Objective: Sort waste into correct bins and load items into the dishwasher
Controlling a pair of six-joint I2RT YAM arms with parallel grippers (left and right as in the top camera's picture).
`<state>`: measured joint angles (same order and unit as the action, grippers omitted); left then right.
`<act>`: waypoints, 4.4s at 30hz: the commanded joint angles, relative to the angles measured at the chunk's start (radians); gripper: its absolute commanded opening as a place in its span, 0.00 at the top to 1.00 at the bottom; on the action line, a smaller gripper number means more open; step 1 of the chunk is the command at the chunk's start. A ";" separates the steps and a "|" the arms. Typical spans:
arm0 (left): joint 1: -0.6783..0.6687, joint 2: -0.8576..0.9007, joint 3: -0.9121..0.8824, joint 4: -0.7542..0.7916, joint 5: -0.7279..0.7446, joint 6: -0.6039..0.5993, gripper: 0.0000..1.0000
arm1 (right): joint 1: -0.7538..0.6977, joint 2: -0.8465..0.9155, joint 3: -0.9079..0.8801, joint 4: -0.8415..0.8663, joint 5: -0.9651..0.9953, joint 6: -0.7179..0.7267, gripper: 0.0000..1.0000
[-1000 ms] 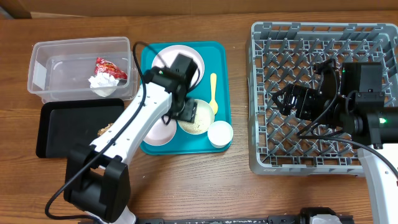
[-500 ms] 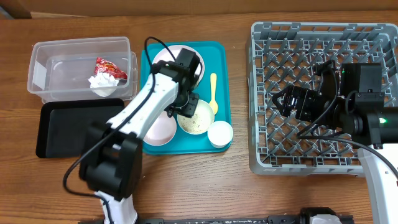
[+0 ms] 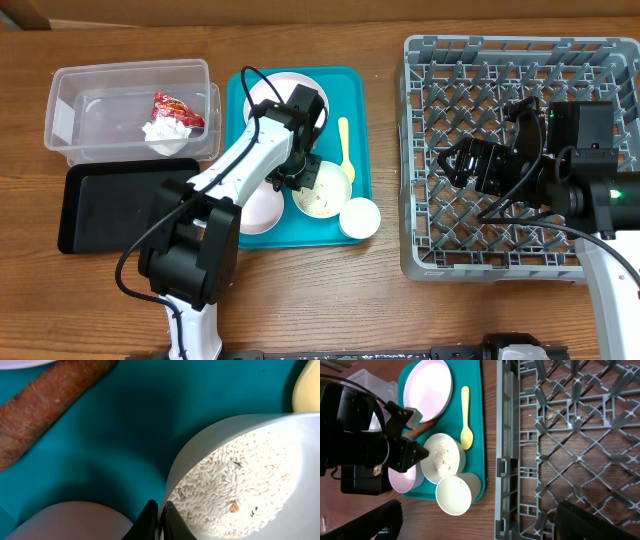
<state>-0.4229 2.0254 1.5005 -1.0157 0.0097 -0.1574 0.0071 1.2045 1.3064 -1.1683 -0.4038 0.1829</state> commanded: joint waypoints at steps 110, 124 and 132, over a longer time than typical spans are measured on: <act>-0.050 0.015 0.372 -0.306 0.092 -0.112 0.39 | 0.004 0.452 0.364 0.152 0.149 0.287 0.28; -0.115 0.015 0.086 0.038 0.007 -0.112 0.43 | 0.003 0.452 0.364 0.125 0.149 0.281 0.28; -0.115 0.015 0.053 0.110 0.006 -0.063 0.52 | 0.004 0.452 0.364 0.122 0.149 0.281 0.28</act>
<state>-0.5411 2.0357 1.5723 -0.9192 0.0292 -0.2550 0.0090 1.6608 1.6581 -1.0470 -0.2550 0.4702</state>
